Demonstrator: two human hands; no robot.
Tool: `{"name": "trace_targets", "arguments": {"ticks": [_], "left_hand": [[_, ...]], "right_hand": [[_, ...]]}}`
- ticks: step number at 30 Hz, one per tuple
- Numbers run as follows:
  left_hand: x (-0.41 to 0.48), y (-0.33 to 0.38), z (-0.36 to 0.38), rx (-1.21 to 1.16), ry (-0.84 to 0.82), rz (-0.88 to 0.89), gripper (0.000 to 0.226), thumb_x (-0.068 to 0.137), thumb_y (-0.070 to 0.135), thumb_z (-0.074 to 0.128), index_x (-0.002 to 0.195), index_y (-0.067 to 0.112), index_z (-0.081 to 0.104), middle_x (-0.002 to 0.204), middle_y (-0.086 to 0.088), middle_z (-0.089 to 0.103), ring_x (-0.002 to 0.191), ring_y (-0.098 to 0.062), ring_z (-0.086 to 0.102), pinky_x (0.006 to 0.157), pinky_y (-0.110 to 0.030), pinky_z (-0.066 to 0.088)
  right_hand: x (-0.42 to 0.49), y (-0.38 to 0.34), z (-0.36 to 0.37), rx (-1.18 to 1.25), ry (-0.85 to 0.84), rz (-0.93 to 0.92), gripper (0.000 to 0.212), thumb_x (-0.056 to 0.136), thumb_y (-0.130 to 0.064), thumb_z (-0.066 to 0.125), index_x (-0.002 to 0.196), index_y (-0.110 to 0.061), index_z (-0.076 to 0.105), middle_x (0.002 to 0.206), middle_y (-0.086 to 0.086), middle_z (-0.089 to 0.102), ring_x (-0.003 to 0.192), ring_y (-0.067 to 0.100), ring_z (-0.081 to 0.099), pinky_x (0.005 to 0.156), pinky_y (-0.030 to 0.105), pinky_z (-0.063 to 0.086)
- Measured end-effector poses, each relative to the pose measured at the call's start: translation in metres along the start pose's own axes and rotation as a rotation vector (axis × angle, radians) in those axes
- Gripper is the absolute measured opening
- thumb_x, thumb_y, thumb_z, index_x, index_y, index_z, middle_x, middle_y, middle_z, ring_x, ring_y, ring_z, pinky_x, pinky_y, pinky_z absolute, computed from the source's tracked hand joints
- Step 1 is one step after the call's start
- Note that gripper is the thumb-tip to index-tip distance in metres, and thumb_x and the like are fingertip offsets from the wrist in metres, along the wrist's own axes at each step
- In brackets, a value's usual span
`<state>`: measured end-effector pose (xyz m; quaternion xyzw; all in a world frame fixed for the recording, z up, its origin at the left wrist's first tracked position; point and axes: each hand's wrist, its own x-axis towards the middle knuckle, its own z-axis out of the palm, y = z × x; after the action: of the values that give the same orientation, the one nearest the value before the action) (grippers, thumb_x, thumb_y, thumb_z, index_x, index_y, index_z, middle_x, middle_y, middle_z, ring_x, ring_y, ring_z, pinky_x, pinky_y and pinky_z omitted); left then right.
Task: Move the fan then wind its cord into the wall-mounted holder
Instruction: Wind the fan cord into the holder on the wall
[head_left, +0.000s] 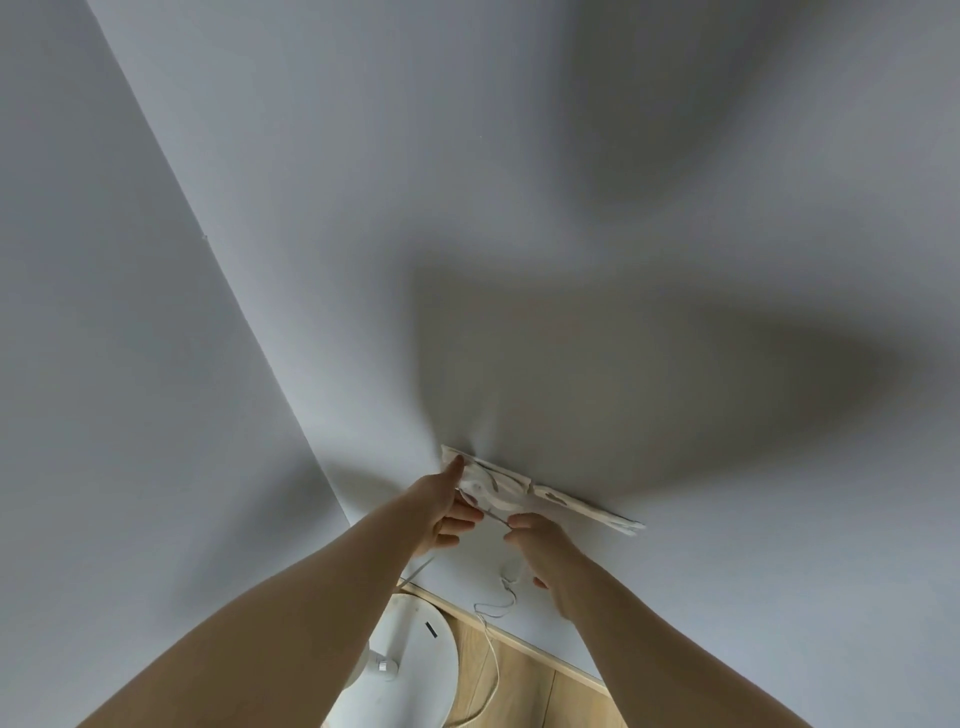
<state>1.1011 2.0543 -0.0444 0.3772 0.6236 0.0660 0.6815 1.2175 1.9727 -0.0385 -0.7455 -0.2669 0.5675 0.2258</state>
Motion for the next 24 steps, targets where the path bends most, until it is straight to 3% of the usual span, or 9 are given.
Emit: {"name": "trace_targets", "arguments": {"ticks": [2,4,8,12,15,20,24], "left_hand": [[-0.001,0.001,0.001,-0.041,-0.022,-0.010,0.073,0.097,0.055,0.024,0.121,-0.006,0.057,0.128,-0.018,0.062,0.124,-0.028,0.054,0.103,-0.039,0.041],[-0.004,0.001,0.000,-0.058,-0.032,-0.016,0.072,0.097,0.054,0.024,0.120,-0.006,0.057,0.128,-0.019,0.062,0.124,-0.028,0.055,0.102,-0.039,0.041],[-0.005,0.002,-0.002,-0.066,-0.017,-0.007,0.072,0.097,0.054,0.027,0.123,-0.007,0.055,0.127,-0.020,0.062,0.121,-0.028,0.057,0.100,-0.038,0.044],[-0.008,0.003,-0.001,-0.049,0.013,0.012,0.068,0.098,0.050,0.029,0.123,-0.008,0.055,0.126,-0.021,0.063,0.118,-0.028,0.060,0.095,-0.037,0.047],[-0.009,0.004,-0.001,0.005,0.039,0.027,0.065,0.099,0.048,0.029,0.120,-0.008,0.056,0.125,-0.020,0.063,0.118,-0.028,0.060,0.097,-0.038,0.047],[-0.011,0.007,-0.003,0.035,0.057,0.041,0.060,0.099,0.045,0.033,0.124,-0.005,0.054,0.128,-0.018,0.062,0.120,-0.028,0.059,0.098,-0.038,0.047],[-0.015,0.007,0.000,0.050,0.094,0.056,0.061,0.099,0.044,0.033,0.122,-0.008,0.055,0.127,-0.020,0.062,0.119,-0.029,0.060,0.095,-0.038,0.047]], "right_hand": [[0.005,0.008,0.003,-0.036,-0.054,-0.028,0.053,0.095,-0.011,0.039,0.147,-0.021,0.030,0.148,0.004,0.039,0.130,0.023,0.041,0.097,0.029,0.035],[0.010,0.013,0.006,-0.144,-0.044,-0.049,0.054,0.092,-0.019,0.043,0.144,-0.030,0.032,0.149,0.002,0.035,0.134,0.025,0.035,0.104,0.033,0.034],[0.014,0.013,0.000,-0.525,0.093,-0.047,0.033,0.090,-0.030,0.048,0.121,-0.023,0.051,0.125,0.005,0.047,0.120,0.023,0.043,0.101,0.034,0.041],[0.007,0.011,-0.009,-0.351,-0.117,-0.062,0.012,0.092,-0.025,0.050,0.094,-0.013,0.051,0.081,0.000,0.061,0.079,0.014,0.058,0.080,0.023,0.044],[0.003,0.017,-0.020,-0.287,-0.091,-0.041,0.031,0.095,-0.033,0.047,0.074,-0.011,0.052,0.061,0.001,0.058,0.054,0.010,0.057,0.067,0.019,0.047],[-0.004,0.044,-0.053,-0.416,-0.002,0.042,0.054,0.091,-0.056,0.039,0.058,-0.014,0.048,0.057,-0.002,0.053,0.055,0.008,0.051,0.079,0.024,0.043],[-0.009,0.049,-0.066,-0.342,0.152,0.092,0.050,0.091,-0.056,0.039,0.067,-0.013,0.046,0.052,0.000,0.035,0.044,0.010,0.034,0.049,0.018,0.037]]}}
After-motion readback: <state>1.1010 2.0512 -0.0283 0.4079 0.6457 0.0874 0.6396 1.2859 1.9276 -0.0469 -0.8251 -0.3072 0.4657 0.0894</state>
